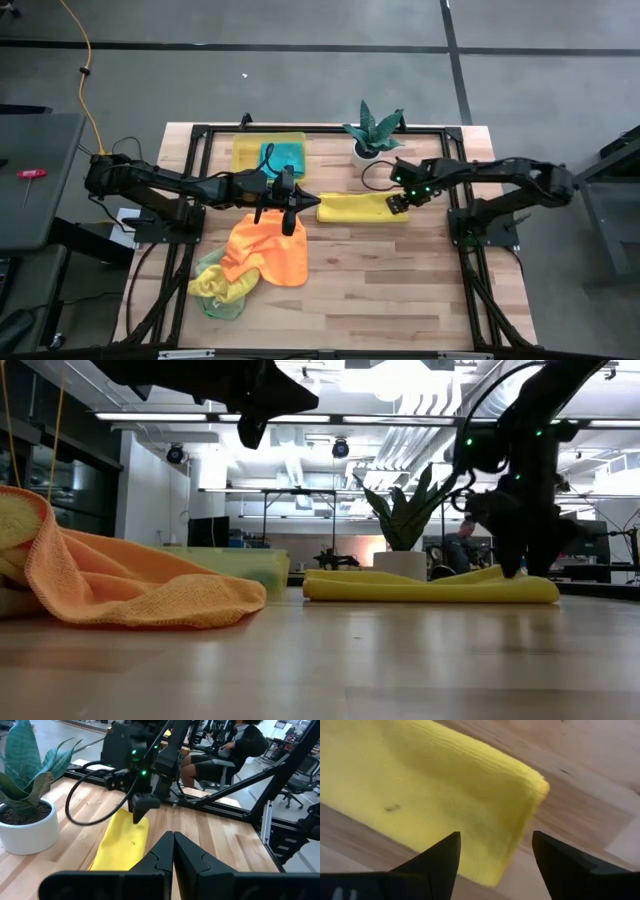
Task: Fold microfiber towels
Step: Fold the right yellow microfiber cloth
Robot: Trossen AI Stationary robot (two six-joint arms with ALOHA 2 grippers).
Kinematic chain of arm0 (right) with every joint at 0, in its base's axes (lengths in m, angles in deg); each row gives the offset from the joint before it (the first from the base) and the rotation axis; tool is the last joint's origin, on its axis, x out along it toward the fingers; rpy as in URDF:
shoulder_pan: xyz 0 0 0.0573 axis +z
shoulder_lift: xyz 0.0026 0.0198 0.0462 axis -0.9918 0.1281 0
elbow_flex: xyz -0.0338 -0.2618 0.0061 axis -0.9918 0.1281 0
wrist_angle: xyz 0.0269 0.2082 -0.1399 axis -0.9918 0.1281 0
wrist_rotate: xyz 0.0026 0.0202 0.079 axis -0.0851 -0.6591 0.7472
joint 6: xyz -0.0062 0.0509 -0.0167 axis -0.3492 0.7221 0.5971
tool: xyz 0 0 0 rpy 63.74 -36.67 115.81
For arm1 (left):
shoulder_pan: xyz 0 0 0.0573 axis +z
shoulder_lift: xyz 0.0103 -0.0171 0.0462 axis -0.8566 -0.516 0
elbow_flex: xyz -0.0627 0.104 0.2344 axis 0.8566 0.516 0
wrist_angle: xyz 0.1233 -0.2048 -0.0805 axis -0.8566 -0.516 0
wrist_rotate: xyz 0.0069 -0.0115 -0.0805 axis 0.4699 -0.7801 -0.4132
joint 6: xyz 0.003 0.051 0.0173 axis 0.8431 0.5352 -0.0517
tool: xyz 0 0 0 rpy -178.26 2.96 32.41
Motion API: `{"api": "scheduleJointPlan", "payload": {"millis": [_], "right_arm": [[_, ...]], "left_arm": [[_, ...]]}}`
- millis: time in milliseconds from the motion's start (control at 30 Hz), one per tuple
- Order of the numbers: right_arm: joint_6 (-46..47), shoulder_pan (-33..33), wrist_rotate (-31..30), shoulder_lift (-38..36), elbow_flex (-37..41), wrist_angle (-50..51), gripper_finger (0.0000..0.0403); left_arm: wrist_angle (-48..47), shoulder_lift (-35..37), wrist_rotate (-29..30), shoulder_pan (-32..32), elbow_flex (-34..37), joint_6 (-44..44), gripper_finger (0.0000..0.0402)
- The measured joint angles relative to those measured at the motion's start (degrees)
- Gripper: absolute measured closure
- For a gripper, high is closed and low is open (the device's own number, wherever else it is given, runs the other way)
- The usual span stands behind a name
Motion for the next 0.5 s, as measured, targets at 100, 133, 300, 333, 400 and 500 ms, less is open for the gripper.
{"api": "scheduleJointPlan", "payload": {"millis": [100,133,300,333,400,500], "right_arm": [[-0.3,-0.4,-0.1,2.8,0.0,-0.3,0.0165],[-0.2,-0.5,-0.2,3.6,0.0,-0.4,0.0166],[1.6,-0.3,0.4,6.5,0.0,-2.4,0.0180],[2.5,-0.3,0.5,6.9,-0.1,-2.8,0.0185],[4.0,-0.1,0.3,7.4,-0.2,-2.9,0.0200],[4.3,0.0,-0.2,7.9,-0.2,-2.7,0.0230]], "left_arm": [[0.0,0.0,0.0,0.0,0.0,0.0,0.0401],[0.0,0.0,0.0,0.0,0.0,0.0,0.0401],[0.0,0.0,0.0,0.0,0.0,0.0,0.0401],[0.0,0.0,0.0,0.0,0.0,0.0,0.0401],[-0.1,0.0,0.0,0.0,0.0,0.0,0.0401],[-0.4,0.0,0.0,0.0,0.0,0.0,0.0401]]}}
